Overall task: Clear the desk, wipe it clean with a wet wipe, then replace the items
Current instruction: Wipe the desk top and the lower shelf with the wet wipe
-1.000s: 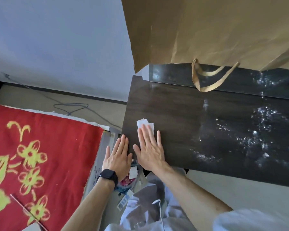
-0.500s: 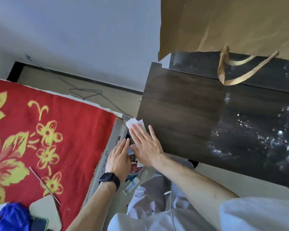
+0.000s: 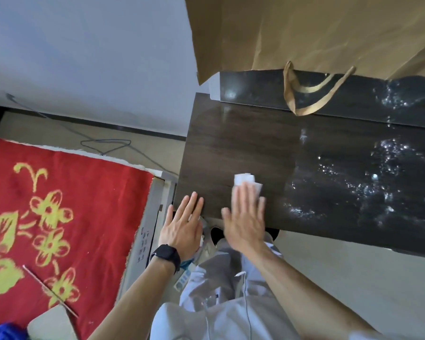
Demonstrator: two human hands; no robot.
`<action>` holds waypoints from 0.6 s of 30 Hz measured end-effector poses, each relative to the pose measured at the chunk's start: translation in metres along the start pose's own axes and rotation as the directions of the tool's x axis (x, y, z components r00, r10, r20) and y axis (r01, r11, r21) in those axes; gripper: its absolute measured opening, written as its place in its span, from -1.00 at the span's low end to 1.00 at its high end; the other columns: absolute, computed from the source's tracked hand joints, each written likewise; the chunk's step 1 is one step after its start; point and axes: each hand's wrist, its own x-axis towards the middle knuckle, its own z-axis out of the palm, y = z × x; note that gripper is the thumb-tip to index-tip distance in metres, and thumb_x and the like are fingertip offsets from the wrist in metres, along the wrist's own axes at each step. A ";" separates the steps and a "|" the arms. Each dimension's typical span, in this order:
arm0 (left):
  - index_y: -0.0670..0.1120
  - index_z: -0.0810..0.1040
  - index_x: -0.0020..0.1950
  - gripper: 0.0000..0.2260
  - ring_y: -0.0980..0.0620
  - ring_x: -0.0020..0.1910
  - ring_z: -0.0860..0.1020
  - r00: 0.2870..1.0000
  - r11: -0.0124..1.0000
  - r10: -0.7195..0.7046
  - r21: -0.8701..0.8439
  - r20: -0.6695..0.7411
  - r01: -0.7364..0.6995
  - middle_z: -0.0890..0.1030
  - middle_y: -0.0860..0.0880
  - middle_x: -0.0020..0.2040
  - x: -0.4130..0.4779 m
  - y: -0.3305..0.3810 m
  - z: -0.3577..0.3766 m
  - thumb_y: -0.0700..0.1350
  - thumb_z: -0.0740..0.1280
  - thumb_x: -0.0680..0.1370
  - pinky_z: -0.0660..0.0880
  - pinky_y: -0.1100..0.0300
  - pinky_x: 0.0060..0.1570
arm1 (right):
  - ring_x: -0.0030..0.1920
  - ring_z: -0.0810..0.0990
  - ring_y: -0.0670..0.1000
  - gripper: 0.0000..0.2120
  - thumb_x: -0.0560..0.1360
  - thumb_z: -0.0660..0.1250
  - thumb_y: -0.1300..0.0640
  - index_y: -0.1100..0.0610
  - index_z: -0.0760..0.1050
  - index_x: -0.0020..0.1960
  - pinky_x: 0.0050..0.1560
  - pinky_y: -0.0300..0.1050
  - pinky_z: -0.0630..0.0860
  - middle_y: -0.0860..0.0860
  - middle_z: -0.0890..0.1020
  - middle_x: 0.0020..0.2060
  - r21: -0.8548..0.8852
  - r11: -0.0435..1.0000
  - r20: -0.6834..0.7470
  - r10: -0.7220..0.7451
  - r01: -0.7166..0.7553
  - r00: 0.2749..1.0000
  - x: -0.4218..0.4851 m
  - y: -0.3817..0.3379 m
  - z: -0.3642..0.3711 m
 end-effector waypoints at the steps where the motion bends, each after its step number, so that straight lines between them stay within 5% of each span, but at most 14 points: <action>1: -0.02 0.10 0.61 -0.45 -0.03 0.58 0.07 1.000 1.000 0.017 0.018 0.018 -0.017 0.05 0.01 0.61 0.002 0.001 0.003 0.02 0.07 0.61 0.11 -0.18 0.50 | 0.60 -0.14 0.11 -0.37 0.66 -0.04 -0.13 0.16 -0.07 0.61 0.54 0.26 -0.01 0.10 -0.06 0.61 -0.009 0.988 0.033 -0.152 0.152 0.988 0.002 -0.012 0.004; 3: -0.04 0.11 0.60 -0.43 -0.03 0.58 0.08 0.998 0.998 0.032 0.050 0.046 -0.035 0.06 0.00 0.61 0.005 0.004 0.008 0.01 0.12 0.60 0.18 -0.21 0.48 | 0.60 -0.14 0.04 -0.40 0.67 -0.05 -0.11 0.13 -0.06 0.61 0.52 0.25 0.06 0.04 -0.06 0.61 -0.036 0.944 0.077 -0.323 0.327 0.943 0.002 -0.011 0.003; 4: -0.05 0.11 0.60 -0.43 -0.04 0.58 0.10 0.998 0.998 0.030 0.062 0.048 -0.033 0.06 -0.01 0.61 0.005 0.007 0.009 0.01 0.12 0.60 0.19 -0.21 0.47 | 0.60 -0.13 0.01 -0.41 0.67 -0.06 -0.10 0.11 -0.05 0.62 0.52 0.25 0.05 0.00 -0.05 0.61 -0.055 0.952 0.076 -0.296 0.301 0.952 0.001 0.005 -0.001; 7: -0.06 0.10 0.60 -0.44 -0.06 0.58 0.09 0.999 0.999 0.006 0.044 0.052 -0.008 0.06 -0.02 0.61 0.006 0.021 0.004 0.04 0.09 0.62 0.15 -0.20 0.48 | 0.60 -0.14 -0.01 -0.39 0.66 -0.07 -0.12 0.11 -0.09 0.62 0.55 0.26 -0.05 -0.01 -0.07 0.61 -0.074 0.991 0.003 0.113 -0.112 0.994 -0.015 0.085 -0.012; 9: -0.06 0.09 0.60 -0.44 -0.07 0.58 0.09 0.998 0.999 -0.015 0.038 0.054 0.013 0.06 -0.03 0.61 0.007 0.028 0.002 0.05 0.10 0.63 0.13 -0.19 0.49 | 0.60 -0.10 0.05 -0.35 0.64 -0.08 -0.14 0.17 -0.09 0.61 0.52 0.33 0.03 0.06 -0.05 0.61 -0.031 0.926 -0.018 0.375 -0.376 0.927 -0.032 0.131 -0.026; 11: -0.07 0.14 0.59 -0.45 -0.12 0.55 0.17 0.998 0.998 -0.046 0.046 0.046 0.044 0.13 -0.06 0.60 0.010 0.033 -0.001 0.08 0.08 0.62 0.22 -0.17 0.47 | 0.60 -0.04 0.16 -0.32 0.63 -0.08 -0.15 0.26 -0.04 0.59 0.47 0.35 0.14 0.19 0.02 0.59 0.014 0.880 -0.022 0.475 -0.475 0.879 -0.033 0.137 -0.031; 13: -0.08 0.20 0.57 -0.43 -0.18 0.50 0.26 0.997 0.997 -0.061 0.056 0.050 0.059 0.22 -0.11 0.57 0.016 0.039 -0.006 0.11 0.02 0.60 0.31 -0.15 0.41 | 0.59 -0.04 0.20 -0.31 0.63 -0.03 -0.14 0.30 -0.02 0.58 0.49 0.31 0.14 0.24 0.02 0.58 0.019 0.919 -0.058 0.394 -0.394 0.917 -0.018 0.106 -0.025; 15: -0.08 0.24 0.56 -0.43 -0.18 0.47 0.31 0.997 0.997 -0.055 0.064 0.046 0.052 0.26 -0.12 0.55 0.021 0.044 -0.008 0.11 -0.02 0.58 0.35 -0.13 0.38 | 0.60 -0.12 0.14 -0.33 0.65 -0.04 -0.14 0.24 -0.05 0.60 0.55 0.22 0.01 0.18 -0.04 0.59 -0.009 0.990 -0.023 0.142 -0.142 0.990 -0.004 0.063 -0.014; 18: -0.05 0.26 0.56 -0.45 -0.13 0.48 0.30 1.000 0.997 -0.001 0.079 0.014 0.000 0.25 -0.08 0.56 0.026 0.047 -0.009 0.08 0.00 0.59 0.31 -0.14 0.39 | 0.60 -0.18 0.03 -0.38 0.66 -0.10 -0.14 0.15 -0.11 0.61 0.56 0.21 -0.05 0.05 -0.09 0.61 -0.079 0.984 0.060 -0.157 0.161 0.986 0.005 0.044 -0.013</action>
